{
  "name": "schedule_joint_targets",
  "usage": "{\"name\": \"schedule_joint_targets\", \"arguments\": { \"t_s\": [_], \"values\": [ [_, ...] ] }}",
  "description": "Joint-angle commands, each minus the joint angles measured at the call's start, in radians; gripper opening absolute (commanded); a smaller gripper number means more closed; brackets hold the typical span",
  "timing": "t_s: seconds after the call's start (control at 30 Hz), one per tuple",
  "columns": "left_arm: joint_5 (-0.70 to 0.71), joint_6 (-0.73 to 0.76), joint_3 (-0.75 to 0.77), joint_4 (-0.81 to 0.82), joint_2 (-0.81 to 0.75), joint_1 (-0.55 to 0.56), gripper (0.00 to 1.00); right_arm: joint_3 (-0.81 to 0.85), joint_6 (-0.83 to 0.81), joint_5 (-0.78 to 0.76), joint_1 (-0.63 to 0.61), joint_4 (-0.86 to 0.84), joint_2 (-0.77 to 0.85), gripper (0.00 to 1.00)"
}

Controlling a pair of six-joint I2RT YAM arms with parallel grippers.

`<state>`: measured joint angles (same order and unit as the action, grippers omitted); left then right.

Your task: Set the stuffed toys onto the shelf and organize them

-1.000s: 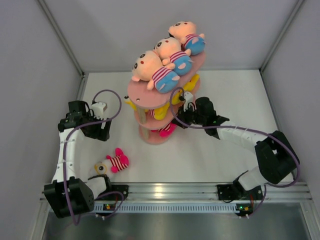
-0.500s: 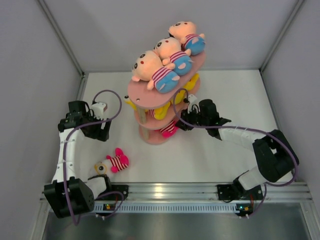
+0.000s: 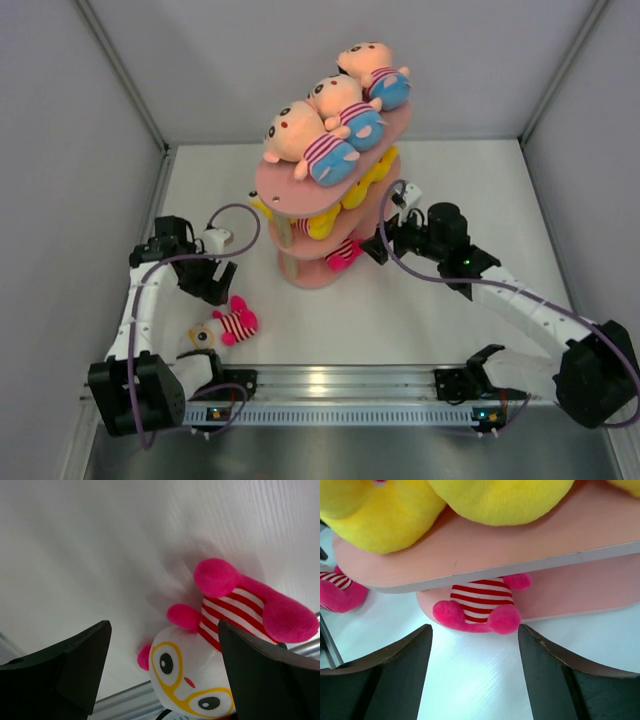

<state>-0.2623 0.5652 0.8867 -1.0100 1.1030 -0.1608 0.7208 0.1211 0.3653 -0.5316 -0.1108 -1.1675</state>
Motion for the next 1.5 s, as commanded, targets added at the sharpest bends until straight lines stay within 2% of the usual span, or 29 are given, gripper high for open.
{"name": "schedule_joint_targets", "arguments": {
  "t_s": [0.0,0.2,0.33,0.37,0.43,0.53,0.6,0.67,0.7,0.73,0.83,0.97,1.13,1.33,1.47],
  "values": [
    [0.02,0.116,-0.049,-0.103,-0.02,0.026,0.93,0.006,-0.053,-0.078,0.001,0.094,0.144,0.7],
    [-0.127,0.292,-0.028,-0.29,-0.06,0.029,0.95,0.023,-0.064,-0.123,-0.054,0.175,0.285,0.71],
    [-0.066,0.318,-0.097,-0.286,-0.054,0.092,0.93,0.028,-0.057,-0.147,-0.115,0.166,0.308,0.7],
    [-0.064,0.328,-0.126,-0.285,-0.048,0.096,0.83,0.028,-0.057,-0.154,-0.131,0.163,0.304,0.7],
    [-0.055,0.322,-0.126,-0.28,-0.023,0.095,0.79,0.038,-0.057,-0.206,-0.19,0.166,0.296,0.69],
    [-0.04,0.325,-0.127,-0.245,-0.028,0.096,0.62,0.06,-0.048,-0.276,-0.295,0.154,0.267,0.69],
    [-0.043,0.328,-0.137,-0.236,-0.028,0.096,0.46,0.057,-0.016,-0.292,-0.347,0.12,0.256,0.69],
    [-0.07,0.328,-0.137,-0.239,-0.025,0.096,0.32,0.04,0.009,-0.293,-0.425,0.007,0.229,0.69],
    [-0.069,0.328,-0.137,-0.237,-0.025,0.096,0.14,0.023,0.018,-0.292,-0.453,-0.025,0.215,0.69],
    [-0.071,0.326,-0.135,-0.237,-0.029,0.098,0.0,0.017,0.014,-0.293,-0.514,-0.062,0.198,0.69],
    [-0.081,0.323,-0.127,-0.239,-0.071,0.096,0.0,0.015,-0.026,-0.312,-0.631,-0.163,0.103,0.69],
    [-0.132,0.274,-0.065,-0.24,-0.167,0.096,0.0,0.074,-0.041,-0.227,-0.692,-0.266,-0.099,0.7],
    [-0.153,0.216,0.009,-0.24,-0.244,0.096,0.0,0.126,-0.095,-0.181,-0.726,-0.401,-0.243,0.72],
    [-0.153,0.196,0.038,-0.242,-0.238,0.098,0.0,0.233,-0.175,-0.265,-0.725,-0.394,-0.349,0.79],
    [-0.167,0.197,0.041,-0.242,-0.236,0.098,0.0,0.351,-0.193,-0.243,-0.716,-0.353,-0.481,0.8]
  ]
}}
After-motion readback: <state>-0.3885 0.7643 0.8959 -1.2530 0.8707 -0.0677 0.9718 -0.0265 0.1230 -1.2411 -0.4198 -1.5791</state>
